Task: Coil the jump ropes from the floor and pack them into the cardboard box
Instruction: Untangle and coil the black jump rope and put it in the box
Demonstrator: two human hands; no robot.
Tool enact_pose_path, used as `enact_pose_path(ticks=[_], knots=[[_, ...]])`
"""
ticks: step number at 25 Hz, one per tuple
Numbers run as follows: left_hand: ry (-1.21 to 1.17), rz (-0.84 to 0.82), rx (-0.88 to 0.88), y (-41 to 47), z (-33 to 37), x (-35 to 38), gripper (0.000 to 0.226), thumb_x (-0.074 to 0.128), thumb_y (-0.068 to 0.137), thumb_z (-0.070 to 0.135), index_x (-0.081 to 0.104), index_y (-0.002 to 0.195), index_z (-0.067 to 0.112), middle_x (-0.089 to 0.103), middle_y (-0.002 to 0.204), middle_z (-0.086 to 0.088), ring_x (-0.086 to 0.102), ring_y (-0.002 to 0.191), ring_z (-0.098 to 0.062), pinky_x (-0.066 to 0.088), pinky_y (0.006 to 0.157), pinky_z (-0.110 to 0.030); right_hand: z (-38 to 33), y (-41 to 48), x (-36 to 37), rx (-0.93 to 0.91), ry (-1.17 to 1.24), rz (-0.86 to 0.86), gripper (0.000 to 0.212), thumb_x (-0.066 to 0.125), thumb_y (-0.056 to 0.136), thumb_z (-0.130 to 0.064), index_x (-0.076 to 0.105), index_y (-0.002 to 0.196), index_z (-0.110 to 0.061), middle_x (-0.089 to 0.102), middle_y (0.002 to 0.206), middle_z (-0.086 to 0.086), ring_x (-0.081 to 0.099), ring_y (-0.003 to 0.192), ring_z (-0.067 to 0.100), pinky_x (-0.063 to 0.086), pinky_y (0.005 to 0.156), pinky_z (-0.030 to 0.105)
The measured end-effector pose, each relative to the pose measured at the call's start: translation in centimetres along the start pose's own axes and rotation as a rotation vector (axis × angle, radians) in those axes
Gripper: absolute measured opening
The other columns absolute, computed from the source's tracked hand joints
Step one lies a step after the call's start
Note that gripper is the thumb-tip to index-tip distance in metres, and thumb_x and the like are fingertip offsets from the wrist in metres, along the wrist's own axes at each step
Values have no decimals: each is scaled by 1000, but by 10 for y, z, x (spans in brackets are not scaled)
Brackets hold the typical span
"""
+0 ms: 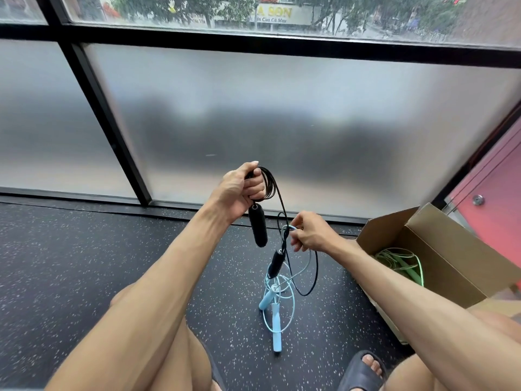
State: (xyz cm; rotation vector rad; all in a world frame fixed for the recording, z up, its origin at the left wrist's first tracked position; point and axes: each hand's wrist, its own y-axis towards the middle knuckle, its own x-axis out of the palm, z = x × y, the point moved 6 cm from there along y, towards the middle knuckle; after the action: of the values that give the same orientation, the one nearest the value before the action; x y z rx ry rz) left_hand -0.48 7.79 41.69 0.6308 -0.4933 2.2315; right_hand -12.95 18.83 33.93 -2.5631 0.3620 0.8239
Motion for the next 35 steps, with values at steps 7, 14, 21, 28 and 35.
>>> enact_pose_path(ticks=[7, 14, 21, 28, 35], knots=[[459, 151, 32, 4, -2, -19, 33, 44, 102, 15, 44, 69, 15, 24, 45, 7, 18, 36, -8, 19, 39, -21, -12, -3, -15, -105, 25, 36, 12, 52, 98, -3, 61, 91, -8, 73, 74, 9, 66, 60, 16, 49, 49, 25], [920, 59, -33, 6, -31, -17, 39, 45, 104, 24, 67, 79, 4, 34, 52, 3, 31, 40, -10, 31, 44, -21, -36, -27, -23, -143, 371, -133, 19, 44, 103, -4, 57, 107, 9, 68, 89, 29, 67, 69, 33, 60, 51, 40], [932, -183, -129, 2, -65, 1, 41, 50, 102, 37, 56, 70, 13, 38, 55, 3, 30, 48, -12, 27, 48, -26, -42, -32, -33, -138, 429, -25, 22, 31, 103, 4, 53, 101, 5, 58, 74, 26, 63, 54, 34, 59, 52, 52], [1203, -25, -87, 7, -49, -11, 42, 48, 102, 26, 57, 63, 12, 40, 48, 2, 34, 39, -13, 28, 41, -20, -13, -21, -74, -35, 471, 400, 21, 34, 103, 0, 54, 101, 7, 64, 70, 24, 68, 48, 29, 58, 51, 43], [1387, -123, -355, 5, -68, -23, 41, 52, 101, 30, 72, 71, 11, 48, 53, -4, 41, 43, -18, 34, 45, -24, -44, -34, -104, -458, 430, 559, 22, 41, 102, 1, 62, 99, 2, 69, 77, 24, 74, 76, 31, 61, 75, 37]])
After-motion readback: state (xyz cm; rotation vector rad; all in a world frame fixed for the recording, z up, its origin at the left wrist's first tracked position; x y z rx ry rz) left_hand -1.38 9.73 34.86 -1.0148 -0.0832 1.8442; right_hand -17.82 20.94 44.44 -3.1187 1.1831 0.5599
